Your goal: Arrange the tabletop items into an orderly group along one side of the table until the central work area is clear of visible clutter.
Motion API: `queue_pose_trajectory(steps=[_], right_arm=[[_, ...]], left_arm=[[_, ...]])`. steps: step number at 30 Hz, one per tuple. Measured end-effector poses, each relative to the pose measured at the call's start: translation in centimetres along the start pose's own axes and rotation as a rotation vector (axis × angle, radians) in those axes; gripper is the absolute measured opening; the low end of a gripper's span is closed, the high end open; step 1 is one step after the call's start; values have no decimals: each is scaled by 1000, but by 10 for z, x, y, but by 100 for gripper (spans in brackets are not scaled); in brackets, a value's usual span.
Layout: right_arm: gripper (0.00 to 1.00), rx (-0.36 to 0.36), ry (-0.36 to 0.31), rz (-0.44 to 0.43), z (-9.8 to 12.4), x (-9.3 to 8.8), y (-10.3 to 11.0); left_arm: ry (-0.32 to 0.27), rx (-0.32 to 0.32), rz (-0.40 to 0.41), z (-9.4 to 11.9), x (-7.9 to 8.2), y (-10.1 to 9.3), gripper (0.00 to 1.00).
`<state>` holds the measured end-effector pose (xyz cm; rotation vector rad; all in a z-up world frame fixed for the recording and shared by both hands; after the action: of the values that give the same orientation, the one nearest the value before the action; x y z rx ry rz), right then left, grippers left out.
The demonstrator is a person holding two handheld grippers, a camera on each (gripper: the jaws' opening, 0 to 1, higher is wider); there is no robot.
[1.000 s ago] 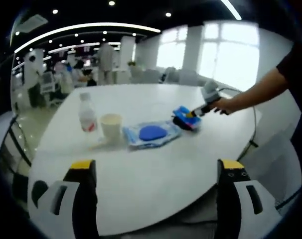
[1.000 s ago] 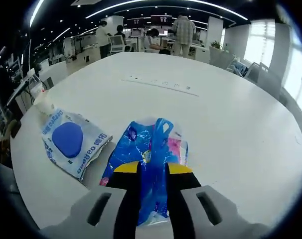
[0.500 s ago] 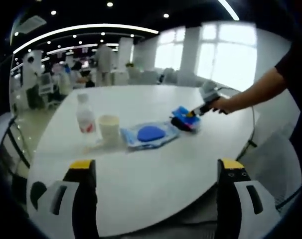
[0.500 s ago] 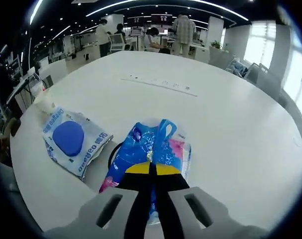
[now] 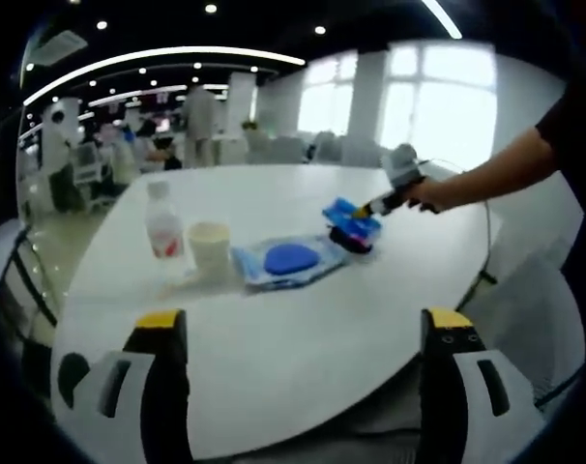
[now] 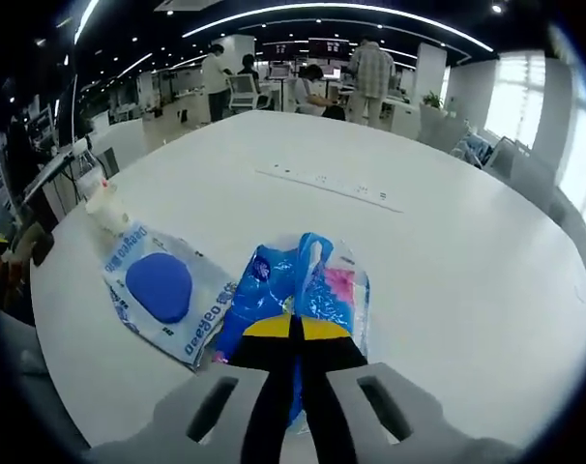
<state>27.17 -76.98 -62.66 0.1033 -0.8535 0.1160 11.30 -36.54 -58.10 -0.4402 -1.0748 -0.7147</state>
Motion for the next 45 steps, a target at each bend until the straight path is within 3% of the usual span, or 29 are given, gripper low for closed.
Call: queue_pose_trajectory(steps=[12, 17, 24, 37, 45], right_arm=[[0, 72, -11, 18, -10, 13, 36], [0, 98, -5, 28, -16, 14, 49], [0, 125, 5, 34, -25, 14, 66], [0, 154, 10, 28, -42, 15, 90], [0, 162, 4, 34, -40, 17, 86]], left_arm=[[11, 0, -8, 1, -1, -1, 97], [-24, -11, -20, 2, 2, -2, 96], [-23, -5, -19, 3, 1, -1, 97], [1, 9, -35, 1, 1, 0, 95], [6, 12, -37, 0, 2, -1, 94]])
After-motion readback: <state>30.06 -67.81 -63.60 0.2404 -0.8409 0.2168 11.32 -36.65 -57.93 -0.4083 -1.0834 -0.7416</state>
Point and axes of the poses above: the point that each gripper's makers call its tool centre point, and the gripper's own axes: z roughly backward along the fingers, y roughly to its left, x roughly out of its top, the point moved 10 cm from there along z, roughly backward along the fingers, and after that the axes turned 9 degrees about -z, right-handed, at the moved point
